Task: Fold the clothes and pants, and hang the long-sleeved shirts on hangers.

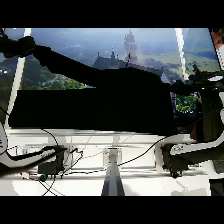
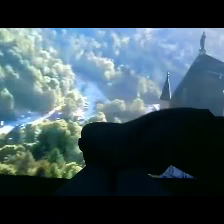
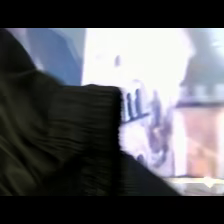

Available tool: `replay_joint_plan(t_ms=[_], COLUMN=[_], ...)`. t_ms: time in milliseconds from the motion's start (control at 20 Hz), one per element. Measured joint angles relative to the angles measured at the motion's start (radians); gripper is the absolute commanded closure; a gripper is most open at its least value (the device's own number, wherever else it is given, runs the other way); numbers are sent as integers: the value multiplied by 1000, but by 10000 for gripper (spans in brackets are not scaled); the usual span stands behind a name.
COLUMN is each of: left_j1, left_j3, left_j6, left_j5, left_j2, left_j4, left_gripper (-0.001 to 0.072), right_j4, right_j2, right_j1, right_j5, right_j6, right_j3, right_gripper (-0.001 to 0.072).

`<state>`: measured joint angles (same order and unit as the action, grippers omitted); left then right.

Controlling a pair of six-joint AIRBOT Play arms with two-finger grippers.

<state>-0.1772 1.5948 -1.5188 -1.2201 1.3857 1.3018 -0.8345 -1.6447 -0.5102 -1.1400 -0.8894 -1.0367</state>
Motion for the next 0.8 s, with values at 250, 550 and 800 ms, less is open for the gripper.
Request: replay_joint_plan(t_ms=[250,550,800], left_j1=[0,-47,-218], left_j3=[0,0,0], left_j6=[3,17,297], left_j5=[0,-124,-397], left_j2=[18,10,-5], left_j4=[0,-117,-340], left_gripper=[699,700,699], right_j4=[149,98,-86], right_j2=[2,99,205], right_j1=[16,18,18], right_j5=[-39,1,85], right_j6=[140,187,179], right_j3=[-50,-136,-161], right_gripper=[696,697,696])
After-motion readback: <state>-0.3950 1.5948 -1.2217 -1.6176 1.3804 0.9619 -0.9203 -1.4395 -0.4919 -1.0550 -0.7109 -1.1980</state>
